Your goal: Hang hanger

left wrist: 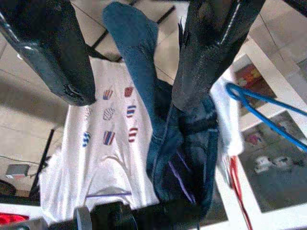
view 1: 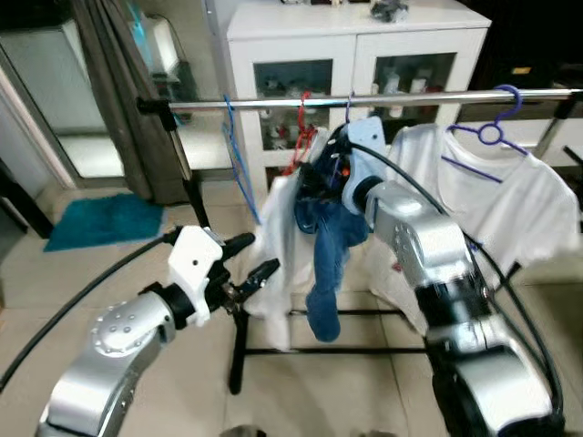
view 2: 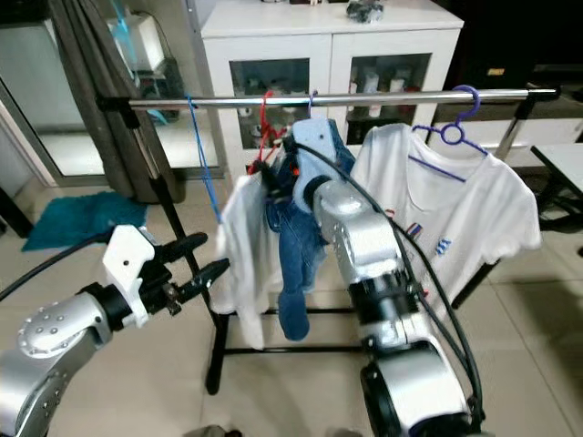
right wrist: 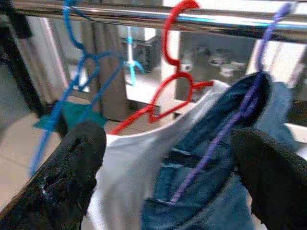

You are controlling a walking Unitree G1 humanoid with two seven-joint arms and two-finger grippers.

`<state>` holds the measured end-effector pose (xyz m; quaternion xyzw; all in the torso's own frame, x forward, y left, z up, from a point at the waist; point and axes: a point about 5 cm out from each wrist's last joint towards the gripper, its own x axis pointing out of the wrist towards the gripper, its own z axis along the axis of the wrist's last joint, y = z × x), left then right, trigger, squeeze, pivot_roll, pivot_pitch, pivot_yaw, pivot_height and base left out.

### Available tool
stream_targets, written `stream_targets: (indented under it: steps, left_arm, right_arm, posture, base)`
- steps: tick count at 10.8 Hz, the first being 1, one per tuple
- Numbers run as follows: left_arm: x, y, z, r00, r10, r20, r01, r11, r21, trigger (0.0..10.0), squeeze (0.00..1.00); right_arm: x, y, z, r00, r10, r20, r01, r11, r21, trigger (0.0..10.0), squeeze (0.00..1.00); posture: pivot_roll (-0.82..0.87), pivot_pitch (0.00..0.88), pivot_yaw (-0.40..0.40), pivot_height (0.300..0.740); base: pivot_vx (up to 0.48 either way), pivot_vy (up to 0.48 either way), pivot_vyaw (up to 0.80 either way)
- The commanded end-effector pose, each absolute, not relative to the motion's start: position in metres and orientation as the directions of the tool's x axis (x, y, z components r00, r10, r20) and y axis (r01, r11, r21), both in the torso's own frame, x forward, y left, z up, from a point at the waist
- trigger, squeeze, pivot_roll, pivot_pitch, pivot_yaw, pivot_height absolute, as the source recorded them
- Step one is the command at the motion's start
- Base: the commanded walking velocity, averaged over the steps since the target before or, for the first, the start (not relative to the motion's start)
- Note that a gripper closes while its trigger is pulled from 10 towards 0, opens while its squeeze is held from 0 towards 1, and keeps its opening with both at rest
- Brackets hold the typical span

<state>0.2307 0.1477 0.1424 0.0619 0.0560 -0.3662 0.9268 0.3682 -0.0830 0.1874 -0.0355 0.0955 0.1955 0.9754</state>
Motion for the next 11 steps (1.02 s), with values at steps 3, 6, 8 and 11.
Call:
stream_targets:
  steps: [3, 6, 8, 11]
  left_arm:
    - [0.225, 0.146, 0.141, 0.718, -0.676, -0.166, 0.693, 0.717, 0.075, 10.0, 0.0]
    - [0.223, 0.144, 0.141, 0.734, -0.66, -0.161, 0.676, 0.733, 0.074, 10.0, 0.0]
    - [0.221, 0.145, 0.138, 0.762, -0.627, -0.159, 0.644, 0.761, 0.082, 10.0, 0.0]
    - [0.229, 0.159, 0.143, 0.922, -0.382, -0.068, 0.387, 0.919, 0.078, 10.0, 0.0]
  right_arm:
    - [0.381, -0.087, 0.204, 0.939, 0.309, -0.151, -0.332, 0.931, -0.155, 10.0, 0.0]
    - [0.385, -0.073, 0.212, 0.898, 0.432, -0.086, -0.436, 0.899, -0.037, 10.0, 0.0]
    - [0.382, -0.063, 0.201, 0.876, 0.462, -0.14, -0.469, 0.883, -0.016, 10.0, 0.0]
    - [0.354, -0.081, 0.182, 0.899, 0.435, -0.048, -0.428, 0.898, 0.104, 10.0, 0.0]
  posture:
    - [-0.06, 0.0, 0.071, 0.74]
    - [-0.05, 0.0, 0.038, 0.74]
    - [-0.05, 0.0, 0.029, 0.74]
    - [-0.04, 0.0, -0.002, 0.74]
  base:
    - [0.0, 0.0, 0.0]
    - [0.0, 0.0, 0.0]
    - [0.0, 0.0, 0.0]
    - [0.0, 0.0, 0.0]
